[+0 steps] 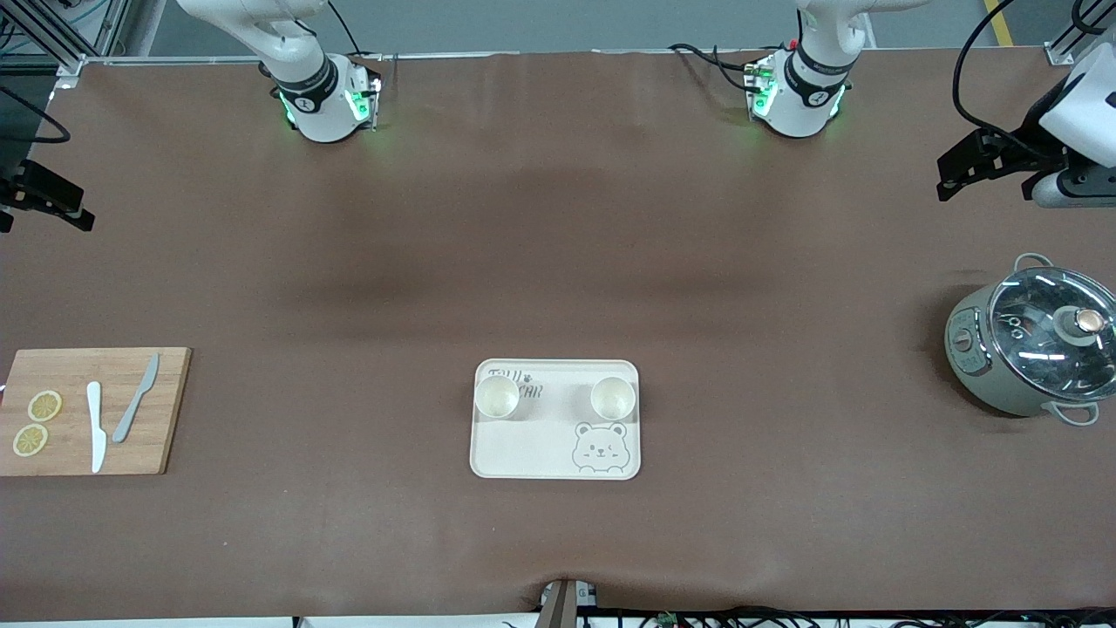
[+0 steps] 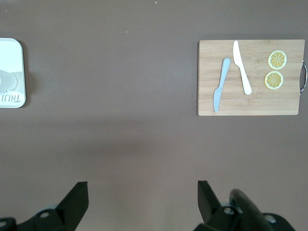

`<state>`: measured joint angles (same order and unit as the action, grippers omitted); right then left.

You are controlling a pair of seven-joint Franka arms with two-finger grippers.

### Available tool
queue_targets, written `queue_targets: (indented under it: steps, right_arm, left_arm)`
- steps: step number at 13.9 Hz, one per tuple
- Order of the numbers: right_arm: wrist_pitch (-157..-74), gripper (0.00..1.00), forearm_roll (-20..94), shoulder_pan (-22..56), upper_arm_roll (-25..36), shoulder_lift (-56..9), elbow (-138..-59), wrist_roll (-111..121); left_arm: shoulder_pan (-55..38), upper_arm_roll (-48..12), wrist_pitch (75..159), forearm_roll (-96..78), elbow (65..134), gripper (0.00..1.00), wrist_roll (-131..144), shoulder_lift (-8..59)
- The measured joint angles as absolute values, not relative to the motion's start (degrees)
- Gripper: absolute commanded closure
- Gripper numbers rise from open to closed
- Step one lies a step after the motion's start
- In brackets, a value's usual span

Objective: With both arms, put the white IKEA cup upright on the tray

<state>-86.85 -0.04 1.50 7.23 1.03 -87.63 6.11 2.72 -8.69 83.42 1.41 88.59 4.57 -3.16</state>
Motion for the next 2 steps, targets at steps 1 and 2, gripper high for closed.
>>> queue_targets:
  steps: [1,2]
  right_arm:
    - [-86.8,0.00,0.0,1.5,7.2,1.0,-87.6,6.1]
    - [-86.8,0.00,0.0,1.5,7.2,1.0,-87.6,6.1]
  left_arm:
    - [2.7,-8.7,83.4,1.4,88.6,0.00,4.6,-3.1]
    - [2.7,-8.7,83.4,1.4,88.6,0.00,4.6,-3.1]
